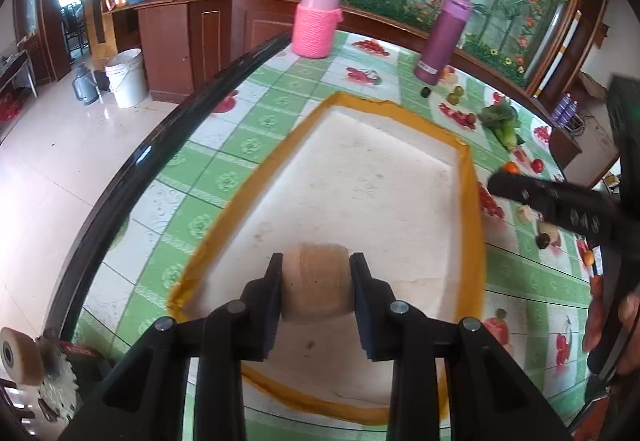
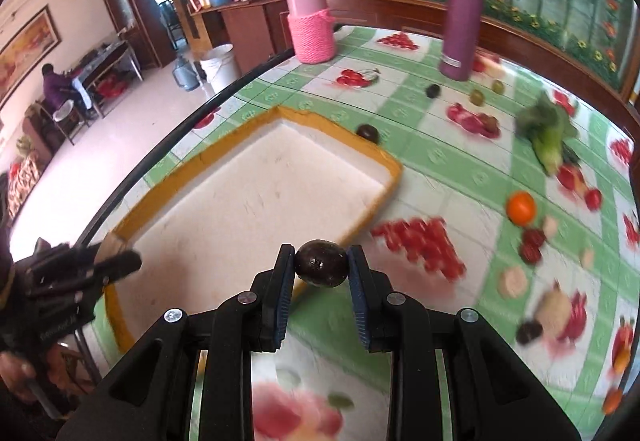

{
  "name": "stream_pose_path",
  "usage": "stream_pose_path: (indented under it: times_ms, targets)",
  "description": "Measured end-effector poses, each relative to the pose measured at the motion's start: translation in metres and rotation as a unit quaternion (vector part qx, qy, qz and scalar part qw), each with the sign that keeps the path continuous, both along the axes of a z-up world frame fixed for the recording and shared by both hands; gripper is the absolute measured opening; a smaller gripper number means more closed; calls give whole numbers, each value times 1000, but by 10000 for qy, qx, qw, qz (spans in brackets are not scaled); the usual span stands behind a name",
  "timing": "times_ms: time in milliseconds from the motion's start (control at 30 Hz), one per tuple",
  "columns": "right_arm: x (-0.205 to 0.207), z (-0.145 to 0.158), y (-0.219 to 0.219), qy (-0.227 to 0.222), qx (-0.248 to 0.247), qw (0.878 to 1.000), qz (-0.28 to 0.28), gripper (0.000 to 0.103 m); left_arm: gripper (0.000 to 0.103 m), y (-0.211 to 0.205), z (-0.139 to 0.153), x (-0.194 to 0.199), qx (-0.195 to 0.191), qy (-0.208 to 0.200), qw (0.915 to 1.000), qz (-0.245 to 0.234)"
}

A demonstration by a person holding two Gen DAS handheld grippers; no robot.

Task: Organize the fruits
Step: 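Lower the plum into the white tray with the right tool while the left tool releases the beige cylinder there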

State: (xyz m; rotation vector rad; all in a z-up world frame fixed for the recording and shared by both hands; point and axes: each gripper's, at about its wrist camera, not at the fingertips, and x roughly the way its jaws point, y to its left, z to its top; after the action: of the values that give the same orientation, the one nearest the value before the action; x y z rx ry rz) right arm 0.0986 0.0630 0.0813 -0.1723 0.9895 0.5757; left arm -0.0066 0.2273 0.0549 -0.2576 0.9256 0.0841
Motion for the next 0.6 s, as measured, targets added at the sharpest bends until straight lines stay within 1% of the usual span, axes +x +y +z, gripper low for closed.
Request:
stream_pose_path:
  times_ms: [67,167,267,400,500,600]
  targets:
    - [17,-8,19,98,-2,9999,51,26,35,6,-6,4,42,50,10000,45]
    - [39,-29,49,232,-242,9993,164,26,35,14,-13,8,56,144,9999,72]
    - [47,-45,65,324,-401,9984,223,26,35,16,-18,12,176,202,9996,51]
    - [56,-56,71,408,-417,9981,216,26,35,18,-23,16,296,250,9992,30]
    - [61,-63,73,439,-534,9974,205,27,35,20,-28,17,364,348,9987,34]
    - [64,-67,70,481,-568,9971,148,36,37,21,-33,15,353,445,9984,68]
